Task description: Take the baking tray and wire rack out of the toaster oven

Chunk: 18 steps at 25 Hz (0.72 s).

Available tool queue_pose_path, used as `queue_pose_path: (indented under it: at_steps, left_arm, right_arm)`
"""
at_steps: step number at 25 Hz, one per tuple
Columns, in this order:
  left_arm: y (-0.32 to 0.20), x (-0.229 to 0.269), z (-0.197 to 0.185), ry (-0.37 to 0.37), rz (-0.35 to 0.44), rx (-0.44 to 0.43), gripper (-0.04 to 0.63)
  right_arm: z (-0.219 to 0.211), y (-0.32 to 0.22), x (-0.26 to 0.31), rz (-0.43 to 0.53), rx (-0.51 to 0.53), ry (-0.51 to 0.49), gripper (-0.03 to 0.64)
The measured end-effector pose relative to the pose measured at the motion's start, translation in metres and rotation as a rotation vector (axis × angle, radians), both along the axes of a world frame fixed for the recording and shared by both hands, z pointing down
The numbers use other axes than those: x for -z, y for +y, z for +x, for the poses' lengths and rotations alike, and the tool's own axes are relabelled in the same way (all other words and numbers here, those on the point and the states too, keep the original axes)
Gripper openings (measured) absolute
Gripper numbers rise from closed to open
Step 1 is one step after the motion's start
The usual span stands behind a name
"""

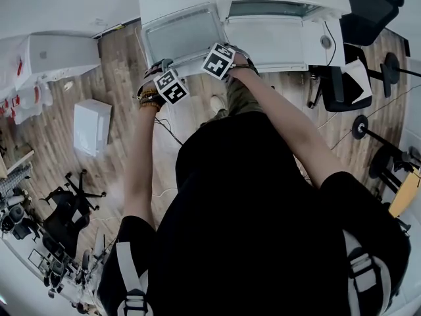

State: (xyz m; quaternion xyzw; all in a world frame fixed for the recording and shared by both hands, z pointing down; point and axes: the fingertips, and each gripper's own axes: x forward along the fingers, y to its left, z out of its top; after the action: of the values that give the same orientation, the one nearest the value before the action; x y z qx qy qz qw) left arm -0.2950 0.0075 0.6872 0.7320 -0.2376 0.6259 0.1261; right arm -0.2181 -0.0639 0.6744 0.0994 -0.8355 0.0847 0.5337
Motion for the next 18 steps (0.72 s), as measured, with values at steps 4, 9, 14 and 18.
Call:
queue_pose_path:
  at_steps: [4,9,14,18]
  left_arm:
    - [0.004,-0.004,0.011,0.158,-0.065,0.119,0.327]
    - [0.006,-0.011,0.020,0.221,-0.048,0.143,0.327]
    - [0.003,-0.020,0.002,-0.019,-0.019,-0.010,0.327]
    - [-0.001,-0.020,-0.012,-0.183,-0.051,-0.143,0.327]
  right_arm:
    - [0.002,-0.003,-0.004,0.000,-0.012,0.003,0.169]
    - [0.005,-0.012,-0.011,-0.021,-0.064,0.021,0.169]
    - [0.001,-0.008,-0.011,-0.026,-0.049,0.022,0.169]
    - [-0.008,-0.009,-0.003,0.019,-0.001,-0.032,0.169]
